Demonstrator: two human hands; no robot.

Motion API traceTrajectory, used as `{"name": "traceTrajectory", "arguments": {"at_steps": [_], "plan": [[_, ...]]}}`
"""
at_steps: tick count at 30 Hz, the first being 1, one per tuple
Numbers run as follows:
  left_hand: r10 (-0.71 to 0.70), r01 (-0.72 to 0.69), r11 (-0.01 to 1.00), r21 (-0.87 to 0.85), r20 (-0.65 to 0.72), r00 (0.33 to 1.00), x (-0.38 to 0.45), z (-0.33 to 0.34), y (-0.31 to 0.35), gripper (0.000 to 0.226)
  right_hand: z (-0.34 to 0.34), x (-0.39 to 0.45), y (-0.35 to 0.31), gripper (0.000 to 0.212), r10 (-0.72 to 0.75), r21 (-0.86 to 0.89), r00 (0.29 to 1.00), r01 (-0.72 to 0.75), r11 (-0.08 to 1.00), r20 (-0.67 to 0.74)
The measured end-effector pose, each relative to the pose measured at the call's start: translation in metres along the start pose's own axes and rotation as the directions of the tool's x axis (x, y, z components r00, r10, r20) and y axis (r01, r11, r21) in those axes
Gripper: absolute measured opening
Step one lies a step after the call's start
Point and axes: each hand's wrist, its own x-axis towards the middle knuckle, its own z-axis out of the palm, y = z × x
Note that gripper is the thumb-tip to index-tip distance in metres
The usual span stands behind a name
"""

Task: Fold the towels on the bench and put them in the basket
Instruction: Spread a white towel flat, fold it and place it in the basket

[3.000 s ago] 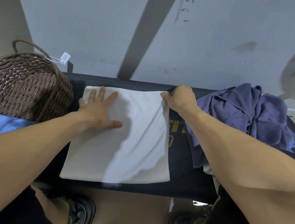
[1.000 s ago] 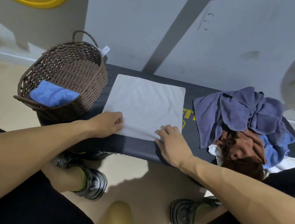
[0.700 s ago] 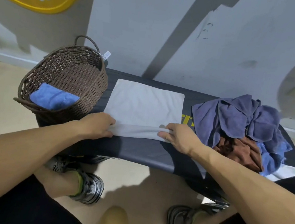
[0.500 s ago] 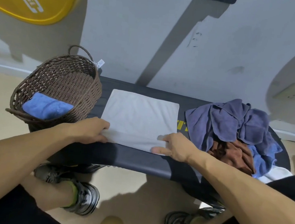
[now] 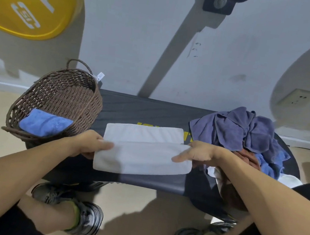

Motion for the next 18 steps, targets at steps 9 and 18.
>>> {"name": "traceTrajectory", "arguments": {"at_steps": [9, 18], "plan": [[-0.119, 0.138, 0.963, -0.232, 0.095, 0.988, 0.008, 0.006, -0.019, 0.020, 0.021, 0.010, 0.011, 0.027, -0.007, 0.115, 0.975, 0.033, 0.993, -0.220], [-0.066, 0.067, 0.998, -0.002, 0.135, 0.989, -0.002, 0.017, -0.019, 0.016, 0.026, -0.001, 0.004, 0.021, -0.003, -0.175, 0.990, -0.023, 0.984, -0.143]]}}
